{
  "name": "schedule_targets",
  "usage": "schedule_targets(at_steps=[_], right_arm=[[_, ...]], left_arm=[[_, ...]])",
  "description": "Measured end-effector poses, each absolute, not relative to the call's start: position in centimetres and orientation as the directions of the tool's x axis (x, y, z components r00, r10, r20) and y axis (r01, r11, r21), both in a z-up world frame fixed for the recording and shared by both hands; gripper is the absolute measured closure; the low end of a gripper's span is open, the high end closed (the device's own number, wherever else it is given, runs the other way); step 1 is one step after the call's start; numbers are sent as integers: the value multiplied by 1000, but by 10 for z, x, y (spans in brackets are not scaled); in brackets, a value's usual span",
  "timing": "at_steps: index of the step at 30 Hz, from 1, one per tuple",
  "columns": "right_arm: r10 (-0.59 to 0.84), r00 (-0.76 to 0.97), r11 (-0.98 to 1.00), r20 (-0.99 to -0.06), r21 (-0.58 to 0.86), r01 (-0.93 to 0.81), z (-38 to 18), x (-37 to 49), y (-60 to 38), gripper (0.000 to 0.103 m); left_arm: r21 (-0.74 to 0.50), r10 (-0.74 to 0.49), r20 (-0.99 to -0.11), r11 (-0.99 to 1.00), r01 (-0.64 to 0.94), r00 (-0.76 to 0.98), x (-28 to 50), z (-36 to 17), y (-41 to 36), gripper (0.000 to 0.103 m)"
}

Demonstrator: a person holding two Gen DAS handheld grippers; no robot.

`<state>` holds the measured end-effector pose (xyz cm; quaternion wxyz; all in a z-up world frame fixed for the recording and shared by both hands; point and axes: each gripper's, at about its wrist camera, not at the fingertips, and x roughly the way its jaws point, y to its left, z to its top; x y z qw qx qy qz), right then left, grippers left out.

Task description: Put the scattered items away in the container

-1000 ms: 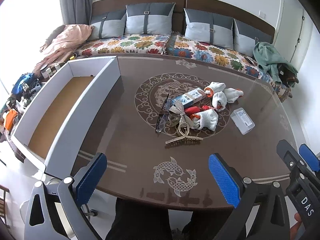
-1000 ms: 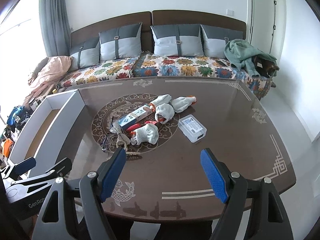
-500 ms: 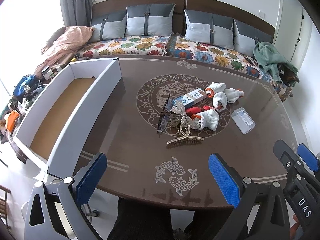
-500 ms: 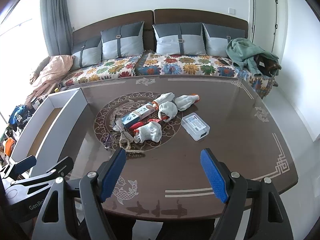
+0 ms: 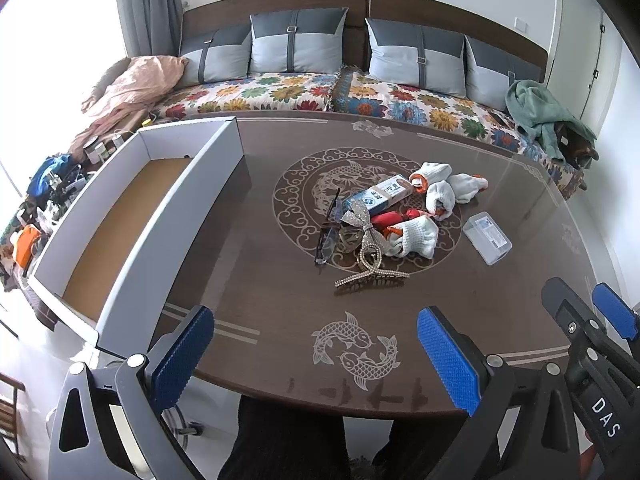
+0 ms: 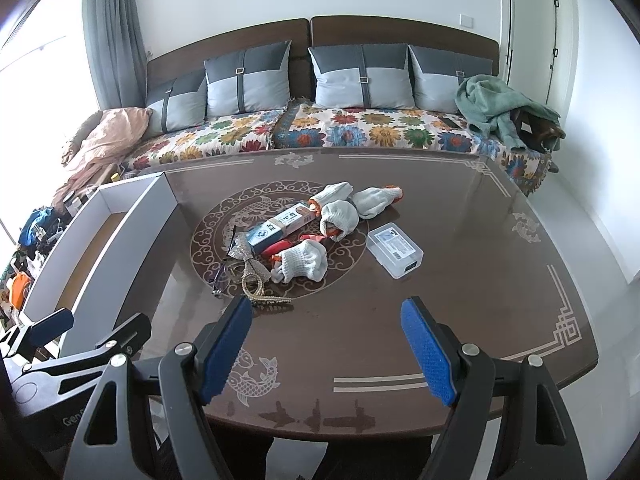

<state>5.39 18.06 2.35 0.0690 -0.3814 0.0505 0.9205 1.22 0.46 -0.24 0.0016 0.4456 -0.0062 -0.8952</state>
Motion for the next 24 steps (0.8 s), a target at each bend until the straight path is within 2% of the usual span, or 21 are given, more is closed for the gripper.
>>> schedule_targets(at_steps=[24], right_arm=[[79, -698, -985, -711, 52, -164, 26, 54, 181, 25]], left_arm=[[18, -3, -808, -1000, -18, -590, 12, -4, 5, 0]])
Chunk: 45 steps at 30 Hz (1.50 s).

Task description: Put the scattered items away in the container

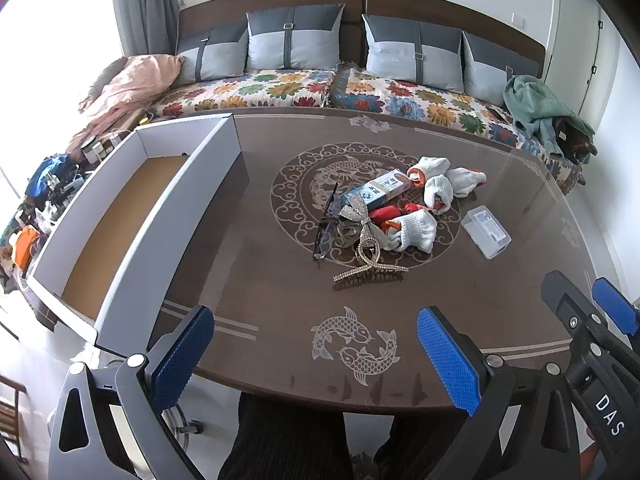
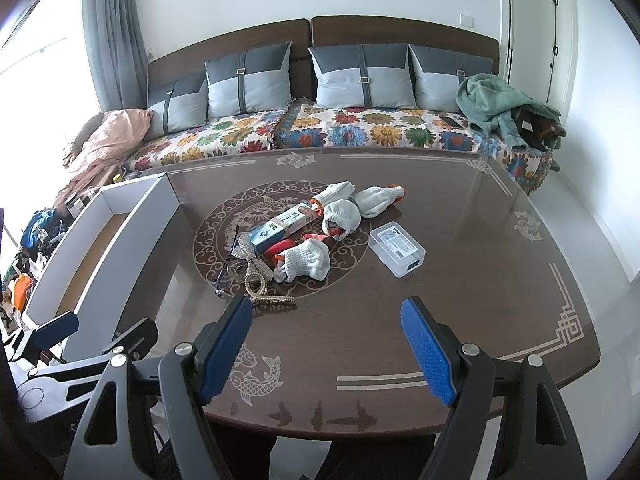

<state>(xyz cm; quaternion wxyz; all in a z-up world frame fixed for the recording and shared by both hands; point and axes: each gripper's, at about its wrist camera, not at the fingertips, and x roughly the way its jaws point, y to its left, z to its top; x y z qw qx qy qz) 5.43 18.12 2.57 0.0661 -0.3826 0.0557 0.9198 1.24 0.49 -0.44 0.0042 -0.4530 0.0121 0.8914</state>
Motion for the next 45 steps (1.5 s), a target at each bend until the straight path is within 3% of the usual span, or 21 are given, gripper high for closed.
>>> schedule_targets(at_steps=[45], right_arm=[[73, -700, -984, -711, 61, -165, 27, 53, 181, 25]], left_arm=[[17, 7, -819, -999, -37, -573, 10, -7, 6, 0]])
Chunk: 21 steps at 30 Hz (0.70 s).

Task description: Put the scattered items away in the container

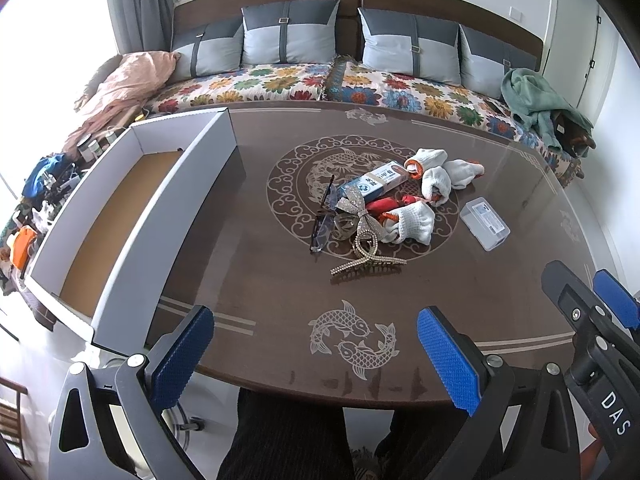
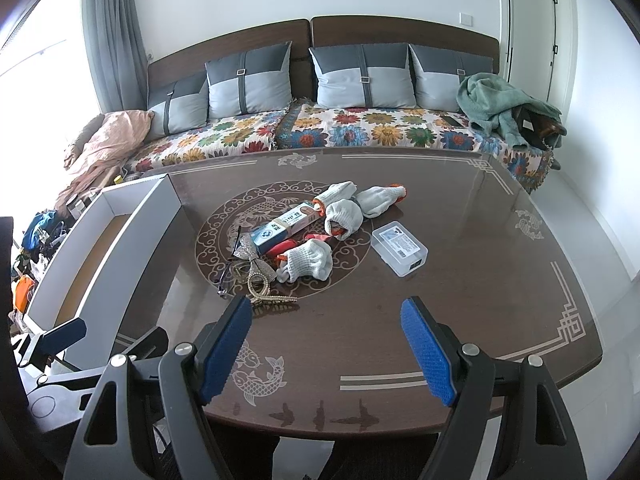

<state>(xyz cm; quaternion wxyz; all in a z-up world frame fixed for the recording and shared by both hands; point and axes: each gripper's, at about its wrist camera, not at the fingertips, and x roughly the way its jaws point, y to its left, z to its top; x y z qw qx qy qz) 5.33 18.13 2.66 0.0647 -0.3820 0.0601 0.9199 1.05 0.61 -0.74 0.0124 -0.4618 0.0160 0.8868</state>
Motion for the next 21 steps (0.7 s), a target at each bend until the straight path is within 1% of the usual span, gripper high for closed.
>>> schedule_targets(at_steps=[21], right_arm=[[65, -696, -982, -715, 77, -171, 24, 56, 182, 25]], left_arm=[[17, 9, -822, -999, -40, -569, 12, -10, 4, 0]])
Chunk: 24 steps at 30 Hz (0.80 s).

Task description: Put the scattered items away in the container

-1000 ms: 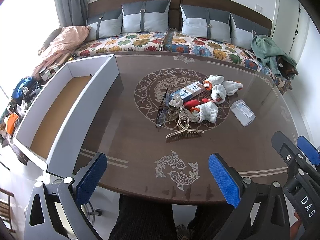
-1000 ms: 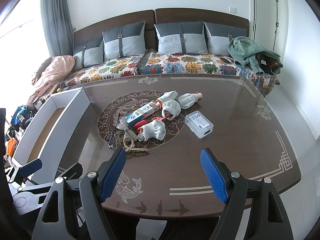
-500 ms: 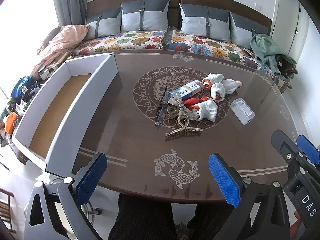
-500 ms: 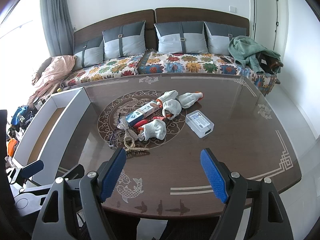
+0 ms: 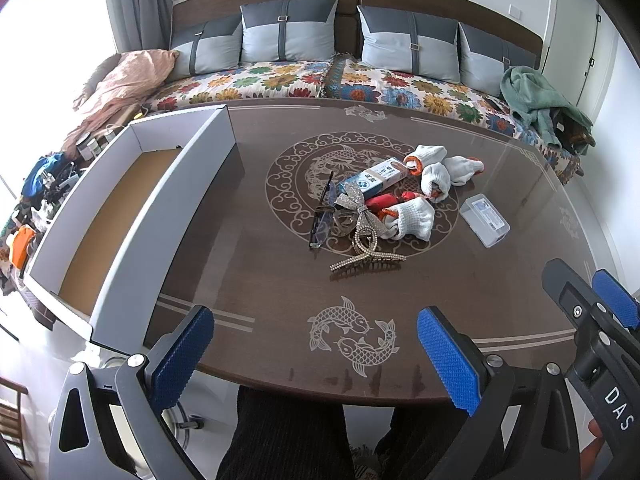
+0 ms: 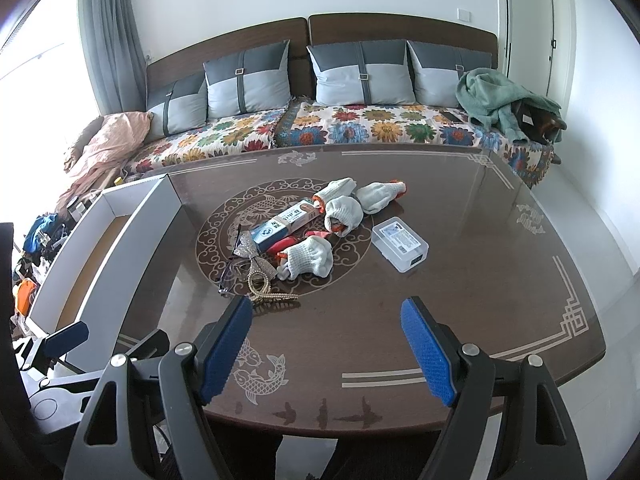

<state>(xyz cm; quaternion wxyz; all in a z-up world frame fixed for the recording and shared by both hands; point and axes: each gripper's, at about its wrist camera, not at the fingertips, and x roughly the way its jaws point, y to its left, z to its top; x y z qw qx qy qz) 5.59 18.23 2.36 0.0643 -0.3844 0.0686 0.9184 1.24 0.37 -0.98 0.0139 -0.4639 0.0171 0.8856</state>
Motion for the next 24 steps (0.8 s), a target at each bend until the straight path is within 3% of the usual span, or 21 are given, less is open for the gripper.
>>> schedule_targets(at_steps=[24], right_arm=[[65, -694, -982, -717, 79, -173, 22, 56, 181, 25]], left_arm=[[22, 5, -819, -999, -40, -574, 15, -10, 4, 0]])
